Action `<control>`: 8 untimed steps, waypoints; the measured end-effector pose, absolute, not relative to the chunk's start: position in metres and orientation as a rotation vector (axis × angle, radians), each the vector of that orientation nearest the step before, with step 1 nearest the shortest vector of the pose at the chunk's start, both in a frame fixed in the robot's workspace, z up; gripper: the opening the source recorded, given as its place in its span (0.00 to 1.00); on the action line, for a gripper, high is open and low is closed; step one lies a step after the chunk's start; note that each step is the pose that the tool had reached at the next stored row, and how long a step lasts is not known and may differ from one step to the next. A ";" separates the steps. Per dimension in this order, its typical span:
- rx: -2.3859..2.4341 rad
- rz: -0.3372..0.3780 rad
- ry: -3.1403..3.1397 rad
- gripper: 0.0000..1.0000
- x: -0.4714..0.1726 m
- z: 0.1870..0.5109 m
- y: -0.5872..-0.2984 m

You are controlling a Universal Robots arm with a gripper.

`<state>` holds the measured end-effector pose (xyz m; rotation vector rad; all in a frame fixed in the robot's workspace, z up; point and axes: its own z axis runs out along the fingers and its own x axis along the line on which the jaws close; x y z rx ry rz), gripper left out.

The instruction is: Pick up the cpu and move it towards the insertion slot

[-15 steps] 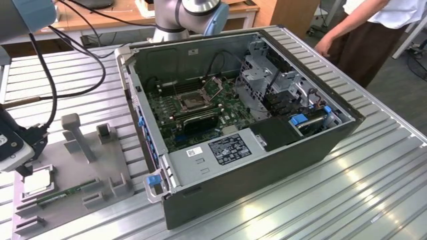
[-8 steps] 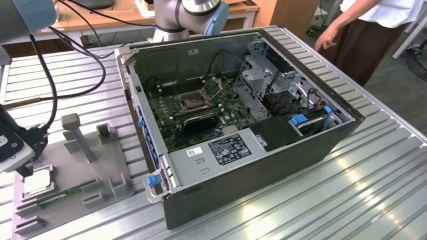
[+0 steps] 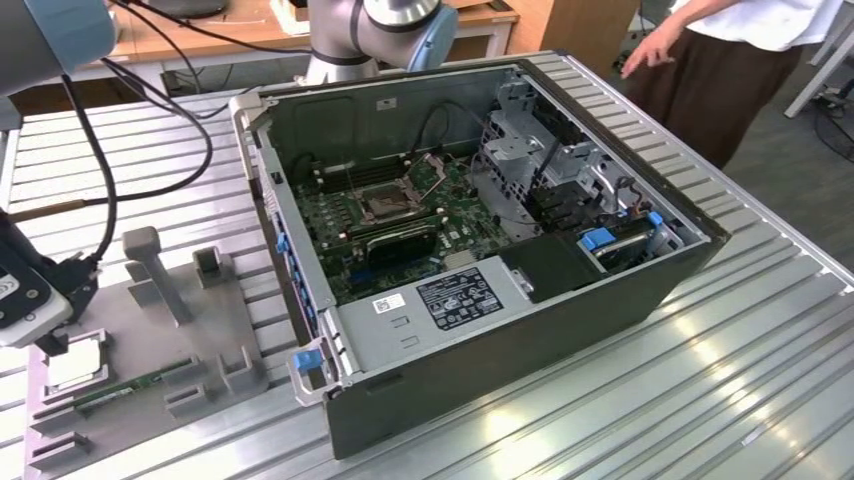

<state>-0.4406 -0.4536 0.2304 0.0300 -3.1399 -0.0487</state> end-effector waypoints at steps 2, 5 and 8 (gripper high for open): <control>0.030 -0.048 -3.140 0.11 -0.441 0.230 -0.454; 0.030 -0.049 -3.140 0.11 -0.441 0.230 -0.454; 0.030 -0.049 -3.140 0.11 -0.441 0.230 -0.454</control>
